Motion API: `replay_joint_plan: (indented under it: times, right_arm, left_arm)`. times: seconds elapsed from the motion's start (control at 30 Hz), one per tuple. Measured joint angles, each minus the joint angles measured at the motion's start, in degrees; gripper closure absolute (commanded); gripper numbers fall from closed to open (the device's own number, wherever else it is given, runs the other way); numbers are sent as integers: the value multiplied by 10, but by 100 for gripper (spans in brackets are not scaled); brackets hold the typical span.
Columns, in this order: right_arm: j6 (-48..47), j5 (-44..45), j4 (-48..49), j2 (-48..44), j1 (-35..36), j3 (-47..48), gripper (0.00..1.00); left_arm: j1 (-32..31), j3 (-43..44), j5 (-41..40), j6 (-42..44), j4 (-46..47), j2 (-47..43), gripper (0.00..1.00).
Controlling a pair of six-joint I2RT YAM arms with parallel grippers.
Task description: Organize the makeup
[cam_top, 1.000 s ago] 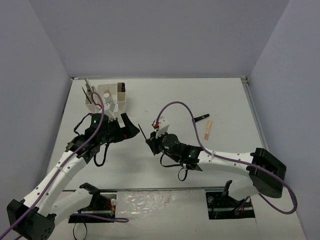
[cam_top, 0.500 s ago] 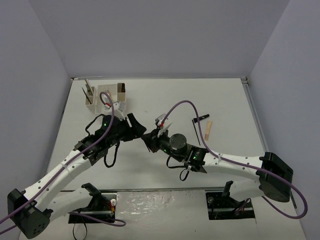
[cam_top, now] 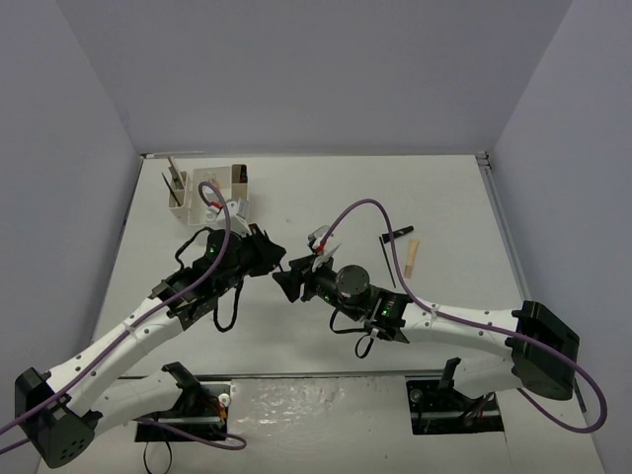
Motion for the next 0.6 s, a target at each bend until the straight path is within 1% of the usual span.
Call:
replay_joint_plan:
  times: [0.03, 0.17, 0.27, 0.33, 0.4, 0.47, 0.57, 0.6]
  right_arm:
    - [-1, 3, -3, 0, 0, 0, 32]
    - [-5, 32, -33, -2, -1, 2, 18]
    - [-9, 65, -77, -14, -4, 3, 9]
    - [-11, 87, -106, -31, -10, 3, 6]
    - [-12, 106, -131, -54, -19, 1, 3]
    - [-13, 123, -150, -82, -33, -5, 0]
    - [-9, 136, -167, -124, -60, -23, 0]
    - [-7, 140, -174, -136, -68, -30, 0]
  left_arm:
    - [0, 0, -4, 2, 1, 0, 100]
    - [0, 4, -45, 31, -4, 3, 100]
    - [7, 25, -90, 71, -11, 14, 100]
    - [28, 46, -116, 104, -14, 23, 100]
    - [66, 67, -132, 141, -9, 32, 100]
    - [119, 84, -146, 174, 5, 40, 100]
    - [209, 106, -164, 220, 36, 63, 100]
    - [228, 113, -168, 232, 47, 74, 100]
